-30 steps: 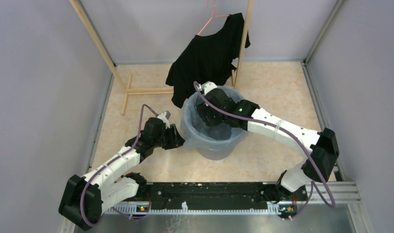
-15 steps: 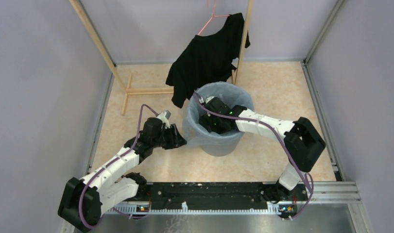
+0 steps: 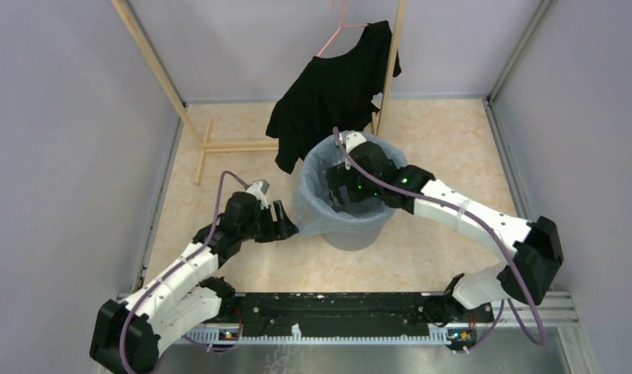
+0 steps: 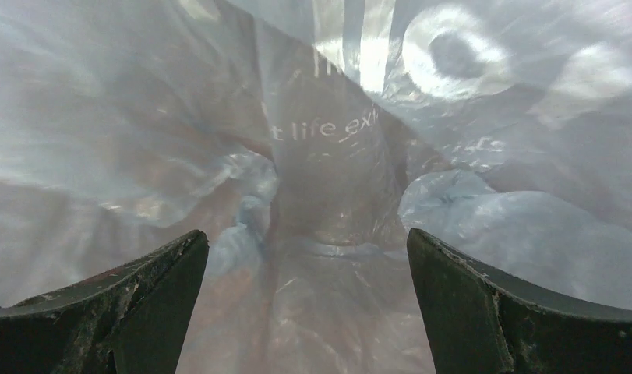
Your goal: Put the trash bags into the trash bin
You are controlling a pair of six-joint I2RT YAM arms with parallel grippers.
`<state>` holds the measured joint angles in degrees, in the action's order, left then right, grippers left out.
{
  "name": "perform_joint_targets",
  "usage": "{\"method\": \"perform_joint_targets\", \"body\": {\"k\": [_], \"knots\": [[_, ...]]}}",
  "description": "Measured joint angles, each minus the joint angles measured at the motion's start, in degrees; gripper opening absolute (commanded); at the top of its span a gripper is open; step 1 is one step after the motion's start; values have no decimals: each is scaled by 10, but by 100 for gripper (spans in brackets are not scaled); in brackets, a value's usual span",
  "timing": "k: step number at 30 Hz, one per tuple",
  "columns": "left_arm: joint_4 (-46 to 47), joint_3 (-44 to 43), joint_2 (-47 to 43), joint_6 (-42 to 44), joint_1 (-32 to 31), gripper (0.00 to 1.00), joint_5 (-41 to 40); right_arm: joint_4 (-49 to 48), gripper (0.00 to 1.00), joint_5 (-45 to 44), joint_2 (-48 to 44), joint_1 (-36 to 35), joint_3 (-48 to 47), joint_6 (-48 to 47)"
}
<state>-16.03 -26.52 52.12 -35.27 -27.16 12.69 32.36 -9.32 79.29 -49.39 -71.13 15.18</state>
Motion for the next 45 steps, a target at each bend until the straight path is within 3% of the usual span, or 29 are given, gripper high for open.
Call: {"method": "perform_joint_targets", "body": {"k": [3, 7, 20, 26, 30, 38, 45], "knots": [[-23, 0, -44, -2, 0, 82, -5, -17, 99, -2, 40, 0, 30, 0], [-52, -6, -96, -9, 0, 98, -15, -30, 99, 3, 112, 0, 54, 1], [-120, -53, -204, -30, 0, 99, -119, -120, 99, 56, 140, 9, 90, 16], [-109, -63, -184, -30, 0, 99, -126, -116, 99, 57, 150, 11, 93, 20], [-96, -63, -160, -30, 0, 99, -121, -64, 99, 43, 132, 7, 77, 20], [-66, -63, -113, -40, 0, 95, -134, 43, 99, 5, 3, 2, -30, 20], [-35, -75, -14, -84, 18, 83, -129, 76, 99, -28, -73, 1, -104, 20]]}}
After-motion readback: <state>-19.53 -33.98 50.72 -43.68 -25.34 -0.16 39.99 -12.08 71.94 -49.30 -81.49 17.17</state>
